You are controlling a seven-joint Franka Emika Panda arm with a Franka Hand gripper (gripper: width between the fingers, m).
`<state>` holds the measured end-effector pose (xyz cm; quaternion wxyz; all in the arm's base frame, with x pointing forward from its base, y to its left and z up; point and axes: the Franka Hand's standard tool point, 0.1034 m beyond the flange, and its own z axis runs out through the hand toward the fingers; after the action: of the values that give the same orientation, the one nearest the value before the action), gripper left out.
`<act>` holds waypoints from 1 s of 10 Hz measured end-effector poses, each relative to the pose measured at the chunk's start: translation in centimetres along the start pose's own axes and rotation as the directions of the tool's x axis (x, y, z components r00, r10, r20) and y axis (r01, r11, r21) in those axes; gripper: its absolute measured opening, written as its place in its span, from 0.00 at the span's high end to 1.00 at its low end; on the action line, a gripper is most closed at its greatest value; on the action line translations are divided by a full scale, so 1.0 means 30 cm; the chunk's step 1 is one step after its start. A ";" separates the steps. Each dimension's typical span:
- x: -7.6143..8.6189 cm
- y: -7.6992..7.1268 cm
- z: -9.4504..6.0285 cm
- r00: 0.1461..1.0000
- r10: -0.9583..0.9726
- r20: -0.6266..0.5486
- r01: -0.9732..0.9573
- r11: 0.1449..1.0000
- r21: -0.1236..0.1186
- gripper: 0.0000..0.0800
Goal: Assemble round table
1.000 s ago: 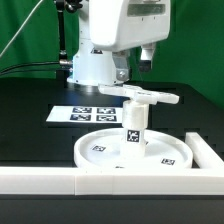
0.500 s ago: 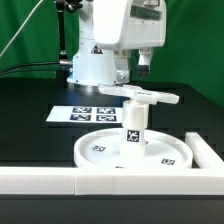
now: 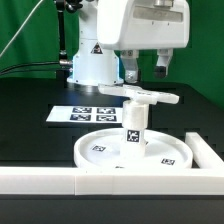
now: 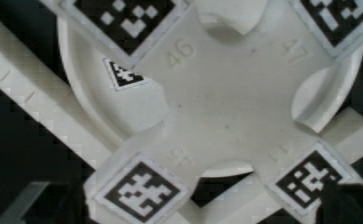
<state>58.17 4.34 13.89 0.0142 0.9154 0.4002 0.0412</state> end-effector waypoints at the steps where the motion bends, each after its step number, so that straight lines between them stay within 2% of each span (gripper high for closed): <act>1: 0.000 0.000 0.001 1.000 0.000 0.000 0.000 1.000 0.000 0.19; 2: 0.000 0.000 0.000 1.000 0.010 -0.003 -0.010 1.000 -0.002 0.19; 3: -0.001 -0.008 0.000 0.998 0.059 -0.030 -0.059 0.998 -0.022 0.19; 4: -0.018 -0.026 0.012 0.998 0.059 -0.034 -0.060 0.998 -0.024 0.19; 7: -0.059 -0.043 0.042 0.999 0.029 -0.026 -0.030 0.999 -0.018 0.19; 10: -0.065 -0.045 0.066 1.000 0.008 -0.021 -0.008 1.000 -0.012 0.19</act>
Offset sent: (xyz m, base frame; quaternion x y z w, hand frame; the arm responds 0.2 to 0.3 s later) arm -0.0215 -0.0028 -0.0079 -0.0276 0.0216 0.0445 0.9984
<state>56.03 3.85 11.72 0.0156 0.9163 0.3965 0.0531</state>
